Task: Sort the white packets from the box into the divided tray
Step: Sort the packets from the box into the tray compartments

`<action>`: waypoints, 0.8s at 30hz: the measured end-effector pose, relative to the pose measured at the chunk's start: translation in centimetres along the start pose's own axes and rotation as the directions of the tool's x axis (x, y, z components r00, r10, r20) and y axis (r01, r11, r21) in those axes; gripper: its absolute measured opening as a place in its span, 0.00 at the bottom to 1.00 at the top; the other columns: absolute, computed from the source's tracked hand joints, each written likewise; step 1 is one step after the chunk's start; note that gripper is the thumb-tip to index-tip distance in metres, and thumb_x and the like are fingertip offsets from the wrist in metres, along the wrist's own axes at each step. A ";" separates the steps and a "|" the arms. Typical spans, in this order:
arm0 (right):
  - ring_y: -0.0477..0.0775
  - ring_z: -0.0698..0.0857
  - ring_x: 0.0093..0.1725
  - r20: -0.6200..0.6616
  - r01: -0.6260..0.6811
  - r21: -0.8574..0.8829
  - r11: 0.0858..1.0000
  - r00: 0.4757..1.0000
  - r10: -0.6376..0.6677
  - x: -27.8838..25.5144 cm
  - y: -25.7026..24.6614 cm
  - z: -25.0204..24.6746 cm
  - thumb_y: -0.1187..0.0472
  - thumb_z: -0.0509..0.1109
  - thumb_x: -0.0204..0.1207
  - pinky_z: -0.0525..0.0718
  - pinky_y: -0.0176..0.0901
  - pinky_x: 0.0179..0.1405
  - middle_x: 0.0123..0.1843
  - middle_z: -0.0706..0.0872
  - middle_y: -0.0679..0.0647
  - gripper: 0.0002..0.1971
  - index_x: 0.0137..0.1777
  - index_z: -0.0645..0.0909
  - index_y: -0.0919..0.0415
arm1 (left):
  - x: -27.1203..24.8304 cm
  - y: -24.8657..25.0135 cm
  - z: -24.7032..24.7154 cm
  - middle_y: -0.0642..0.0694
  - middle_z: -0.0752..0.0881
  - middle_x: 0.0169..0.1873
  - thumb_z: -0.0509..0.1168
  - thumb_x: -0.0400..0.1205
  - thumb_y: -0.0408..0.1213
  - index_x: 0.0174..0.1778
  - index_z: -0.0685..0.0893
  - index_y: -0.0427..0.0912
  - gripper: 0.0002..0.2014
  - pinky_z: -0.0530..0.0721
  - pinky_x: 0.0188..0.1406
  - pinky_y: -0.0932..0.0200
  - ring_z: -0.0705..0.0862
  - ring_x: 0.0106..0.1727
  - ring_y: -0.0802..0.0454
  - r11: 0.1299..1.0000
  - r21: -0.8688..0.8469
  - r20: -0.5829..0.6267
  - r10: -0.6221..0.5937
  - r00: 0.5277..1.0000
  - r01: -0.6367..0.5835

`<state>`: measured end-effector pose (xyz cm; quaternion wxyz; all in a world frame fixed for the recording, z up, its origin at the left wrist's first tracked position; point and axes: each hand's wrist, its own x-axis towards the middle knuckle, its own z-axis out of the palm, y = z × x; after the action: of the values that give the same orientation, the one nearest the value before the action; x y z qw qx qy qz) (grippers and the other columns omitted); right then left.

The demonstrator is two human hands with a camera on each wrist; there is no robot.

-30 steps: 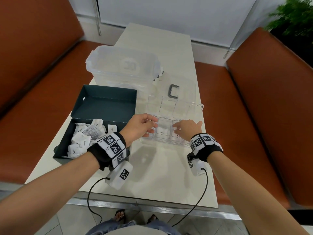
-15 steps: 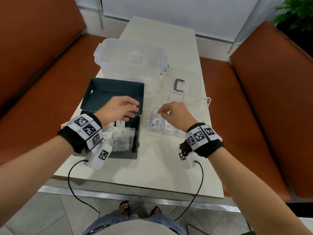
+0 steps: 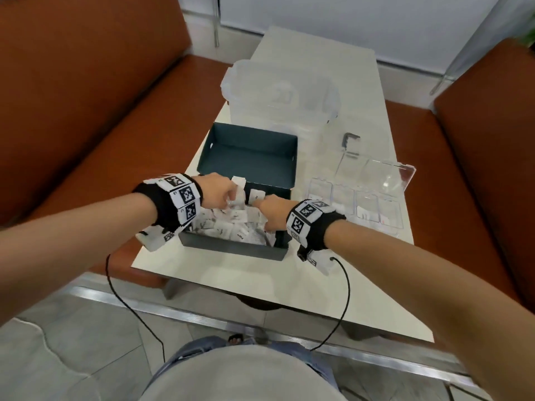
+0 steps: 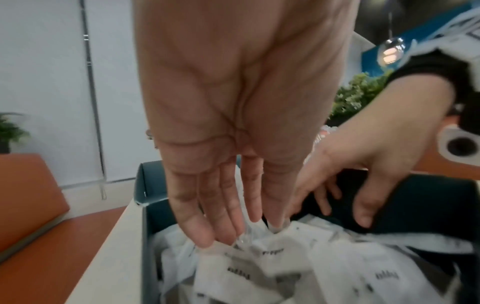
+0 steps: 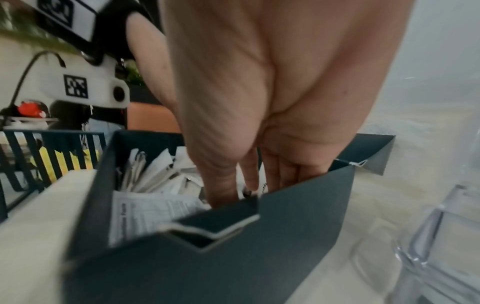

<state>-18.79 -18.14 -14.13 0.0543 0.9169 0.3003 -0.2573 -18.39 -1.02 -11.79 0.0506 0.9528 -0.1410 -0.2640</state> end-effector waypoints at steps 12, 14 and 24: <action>0.58 0.85 0.55 0.060 -0.063 0.052 0.997 0.996 0.060 2.5 -1.5 0.1 0.51 0.83 0.62 0.85 0.50 0.58 0.56 0.86 0.57 0.28 0.61 0.81 0.62 | -0.1 3.5 1.2 0.39 0.73 0.74 0.69 0.82 0.40 0.77 0.70 0.37 0.28 0.74 0.68 0.56 0.73 0.74 0.45 0.914 0.398 0.096 0.047 0.994 -0.082; 0.58 0.86 0.55 0.083 -0.098 0.081 0.992 0.992 0.091 2.8 -1.6 0.0 0.52 0.83 0.63 0.85 0.47 0.56 0.57 0.87 0.58 0.29 0.62 0.82 0.63 | 0.0 3.9 0.9 0.39 0.71 0.76 0.72 0.80 0.38 0.79 0.67 0.38 0.32 0.73 0.69 0.56 0.71 0.76 0.45 0.926 0.370 0.097 0.035 0.995 -0.069; 0.59 0.86 0.54 0.121 -0.101 0.034 0.994 0.988 0.096 3.0 -1.2 0.5 0.63 0.76 0.69 0.87 0.46 0.53 0.57 0.88 0.59 0.19 0.61 0.85 0.63 | 0.3 3.6 0.8 0.41 0.74 0.75 0.69 0.82 0.34 0.78 0.71 0.40 0.27 0.76 0.64 0.58 0.76 0.72 0.43 0.901 0.415 0.180 0.050 0.982 -0.122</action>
<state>-17.70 -15.74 -16.03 0.0665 0.9144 0.2459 -0.3145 -19.45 -4.59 -11.99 -0.1581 0.9087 -0.2408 -0.3023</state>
